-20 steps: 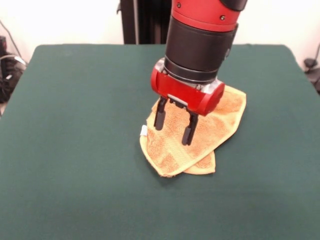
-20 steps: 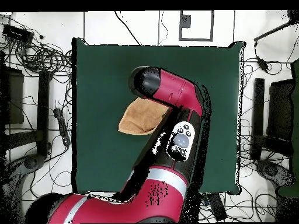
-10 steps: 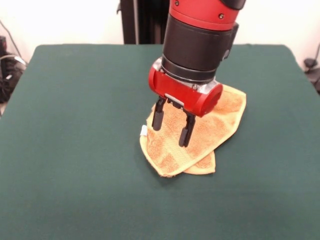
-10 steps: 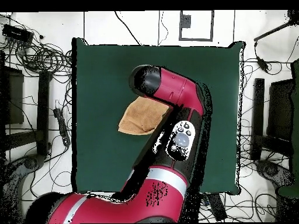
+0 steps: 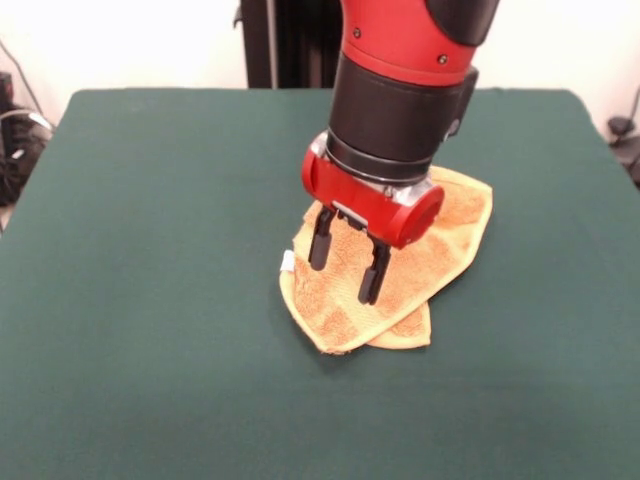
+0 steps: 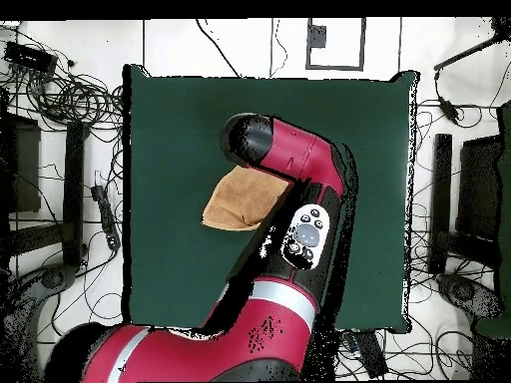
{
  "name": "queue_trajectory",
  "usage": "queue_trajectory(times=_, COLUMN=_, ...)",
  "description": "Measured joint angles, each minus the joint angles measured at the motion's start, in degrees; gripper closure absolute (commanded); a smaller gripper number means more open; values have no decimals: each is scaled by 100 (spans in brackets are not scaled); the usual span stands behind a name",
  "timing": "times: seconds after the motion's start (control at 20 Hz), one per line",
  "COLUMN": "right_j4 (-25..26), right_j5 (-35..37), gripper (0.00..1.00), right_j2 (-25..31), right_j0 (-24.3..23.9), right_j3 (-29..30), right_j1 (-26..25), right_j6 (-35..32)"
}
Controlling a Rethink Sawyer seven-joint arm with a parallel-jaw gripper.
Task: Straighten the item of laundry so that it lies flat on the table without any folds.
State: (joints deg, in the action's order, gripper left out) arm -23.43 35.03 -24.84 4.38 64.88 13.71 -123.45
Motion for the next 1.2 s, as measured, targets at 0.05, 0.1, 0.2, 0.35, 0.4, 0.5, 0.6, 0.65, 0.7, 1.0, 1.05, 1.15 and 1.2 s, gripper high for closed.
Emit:
queue_trajectory(times=0.05, right_j4=-20, right_j5=0, gripper=0, right_j2=0, right_j0=1, right_j3=0, right_j1=-29, right_j6=-69)
queue_trajectory(times=0.1, right_j4=-38, right_j5=0, gripper=0, right_j2=0, right_j0=0, right_j3=1, right_j1=-41, right_j6=-107)
queue_trajectory(times=0.2, right_j4=-87, right_j5=0, gripper=0, right_j2=1, right_j0=0, right_j3=1, right_j1=-51, right_j6=-167)
queue_trajectory(times=0.35, right_j4=-180, right_j5=0, gripper=0, right_j2=0, right_j0=-1, right_j3=1, right_j1=-49, right_j6=-229)
queue_trajectory(times=0.4, right_j4=-213, right_j5=0, gripper=0, right_j2=0, right_j0=-1, right_j3=0, right_j1=-48, right_j6=-249)
queue_trajectory(times=0.5, right_j4=-273, right_j5=0, gripper=0, right_j2=1, right_j0=-5, right_j3=1, right_j1=-48, right_j6=-290)
queue_trajectory(times=0.6, right_j4=-309, right_j5=0, gripper=0, right_j2=1, right_j0=-11, right_j3=0, right_j1=-47, right_j6=-322)
queue_trajectory(times=0.65, right_j4=-321, right_j5=0, gripper=0, right_j2=2, right_j0=-14, right_j3=0, right_j1=-47, right_j6=-333)
queue_trajectory(times=0.7, right_j4=-342, right_j5=0, gripper=0, right_j2=2, right_j0=-20, right_j3=1, right_j1=-48, right_j6=-346)
queue_trajectory(times=1.0, right_j4=-485, right_j5=0, gripper=0, right_j2=12, right_j0=-52, right_j3=1, right_j1=-47, right_j6=-350)
queue_trajectory(times=1.05, right_j4=-521, right_j5=0, gripper=0, right_j2=12, right_j0=-51, right_j3=1, right_j1=-47, right_j6=-351)
queue_trajectory(times=1.15, right_j4=-553, right_j5=0, gripper=0, right_j2=12, right_j0=-51, right_j3=1, right_j1=-47, right_j6=-351)
queue_trajectory(times=1.2, right_j4=-575, right_j5=0, gripper=0, right_j2=12, right_j0=-52, right_j3=1, right_j1=-48, right_j6=-351)
